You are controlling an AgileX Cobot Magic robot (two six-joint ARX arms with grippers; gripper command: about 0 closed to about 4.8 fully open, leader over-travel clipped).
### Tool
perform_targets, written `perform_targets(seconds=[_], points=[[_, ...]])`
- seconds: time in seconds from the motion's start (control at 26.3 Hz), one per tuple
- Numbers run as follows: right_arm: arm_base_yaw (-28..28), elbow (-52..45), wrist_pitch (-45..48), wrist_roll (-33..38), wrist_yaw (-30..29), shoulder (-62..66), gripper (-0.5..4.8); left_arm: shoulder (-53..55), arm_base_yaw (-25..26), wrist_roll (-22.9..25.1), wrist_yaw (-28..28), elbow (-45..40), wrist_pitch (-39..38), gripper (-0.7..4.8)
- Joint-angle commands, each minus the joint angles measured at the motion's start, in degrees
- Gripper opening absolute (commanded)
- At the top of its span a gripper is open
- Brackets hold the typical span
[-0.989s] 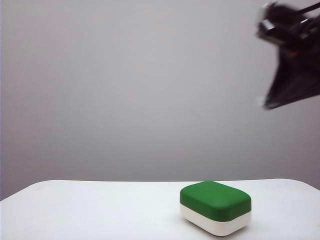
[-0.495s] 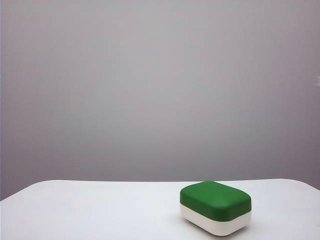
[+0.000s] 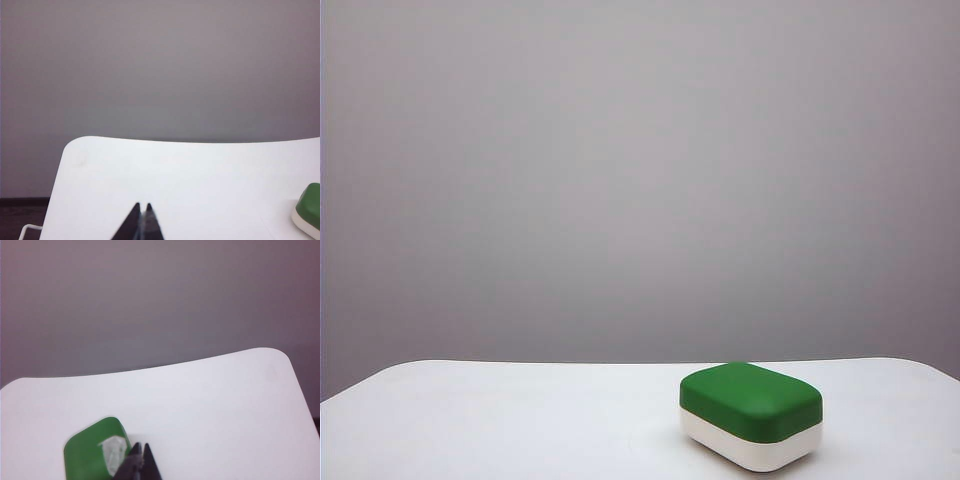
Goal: Pick up the foam mahjong on the table and turn it over.
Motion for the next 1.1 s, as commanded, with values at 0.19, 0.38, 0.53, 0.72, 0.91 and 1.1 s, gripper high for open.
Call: perform_targets(seconds=[0.19,0.38,0.53,0.72,0.91,1.1], points=[[-0.52,-0.31,-1.99,-7.08,0.57,-4.57,-0.05,-0.02,0.07,1.73,-1.73,-1.62,2.21,-0.05],[-0.57,-0.31,-5.09,-9.31,0.7,-4.83,-0.05,-0.02,0.07,4.22,-7.67,-3.15,0.28,-0.05],[-0.57,-0.31,-9.35,-9.31,0.7,-4.83,-0.05,-0.02,0.07,3.98,-10.03,-3.15,-1.97,-0.05],[-0.55,-0.31,-9.27,-9.22,0.5,-4.63,-0.05,-0.02,0.02,4.15,-9.92,-3.13,-2.01,-0.05],[-0.52,-0.31,-9.18,-9.18,0.46,-4.66,-0.05,-0.02,0.0,4.15,-9.9,-3.13,-1.99,-0.05],[-0.52,-0.31,-9.18,-9.18,0.48,-4.66,-0.05,-0.02,0.0,4.15,-9.9,-3.13,-1.99,-0.05]])
